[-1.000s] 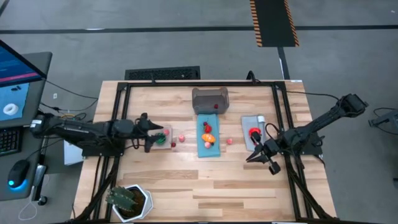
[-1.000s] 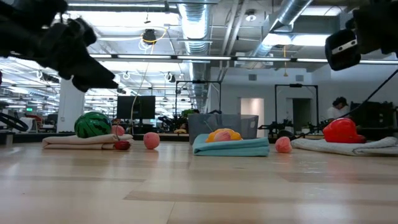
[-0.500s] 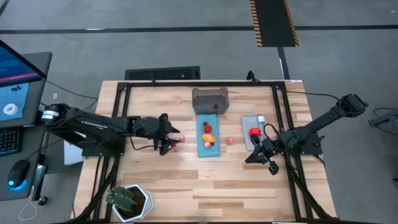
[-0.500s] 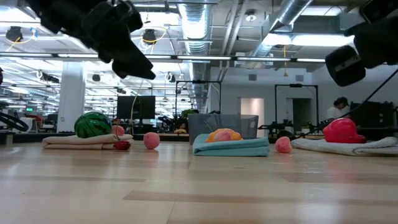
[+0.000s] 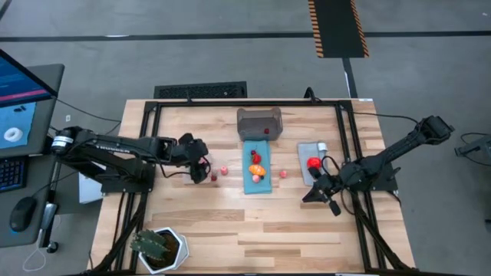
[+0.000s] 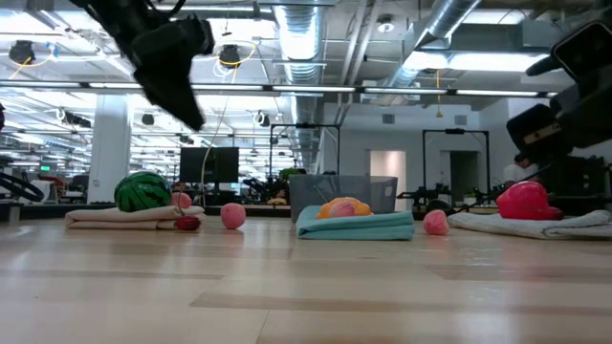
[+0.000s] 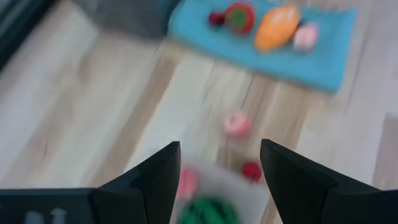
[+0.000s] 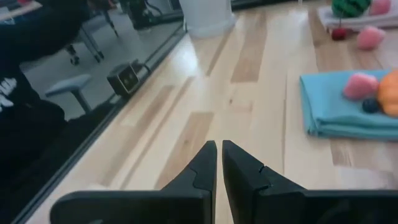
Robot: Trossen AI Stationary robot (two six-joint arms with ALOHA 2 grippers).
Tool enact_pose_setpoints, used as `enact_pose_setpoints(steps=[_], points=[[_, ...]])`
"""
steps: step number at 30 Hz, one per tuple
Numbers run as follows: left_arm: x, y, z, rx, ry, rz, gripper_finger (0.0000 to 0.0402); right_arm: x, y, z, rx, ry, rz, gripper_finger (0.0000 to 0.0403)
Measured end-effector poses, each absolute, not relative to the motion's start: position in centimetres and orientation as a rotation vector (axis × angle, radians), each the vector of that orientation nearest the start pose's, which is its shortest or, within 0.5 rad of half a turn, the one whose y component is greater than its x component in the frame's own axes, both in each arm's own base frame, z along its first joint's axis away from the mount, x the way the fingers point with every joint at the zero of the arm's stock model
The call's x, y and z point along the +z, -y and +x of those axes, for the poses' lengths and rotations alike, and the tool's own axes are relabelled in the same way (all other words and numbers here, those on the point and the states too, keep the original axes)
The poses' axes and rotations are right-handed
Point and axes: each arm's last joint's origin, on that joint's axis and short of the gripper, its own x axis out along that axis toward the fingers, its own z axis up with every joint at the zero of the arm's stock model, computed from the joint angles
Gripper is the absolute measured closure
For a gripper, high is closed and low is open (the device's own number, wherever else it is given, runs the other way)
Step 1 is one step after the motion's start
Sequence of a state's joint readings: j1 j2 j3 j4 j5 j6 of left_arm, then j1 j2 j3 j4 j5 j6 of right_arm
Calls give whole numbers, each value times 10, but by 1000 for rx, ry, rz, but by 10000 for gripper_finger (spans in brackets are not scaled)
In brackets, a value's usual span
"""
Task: Pick and placing Produce into tupperware
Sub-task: Put the red cherry into the gray bin
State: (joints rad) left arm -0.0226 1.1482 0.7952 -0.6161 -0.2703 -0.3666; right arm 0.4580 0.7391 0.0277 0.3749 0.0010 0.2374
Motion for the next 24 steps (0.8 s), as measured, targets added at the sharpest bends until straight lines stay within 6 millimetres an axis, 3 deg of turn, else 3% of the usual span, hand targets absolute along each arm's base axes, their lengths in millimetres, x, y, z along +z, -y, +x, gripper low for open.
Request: enact_pose_setpoints(steps=[9,17,24], points=[[225,1,218,326,-1026,-271,189,132,-62,125,406,-413,146,353],[192,5,243,242,-1134,-220,189,132,-62,125,406,-415,145,353],[173,6,251,240,-1206,-205,189,132,-62,125,406,-416,145,353]])
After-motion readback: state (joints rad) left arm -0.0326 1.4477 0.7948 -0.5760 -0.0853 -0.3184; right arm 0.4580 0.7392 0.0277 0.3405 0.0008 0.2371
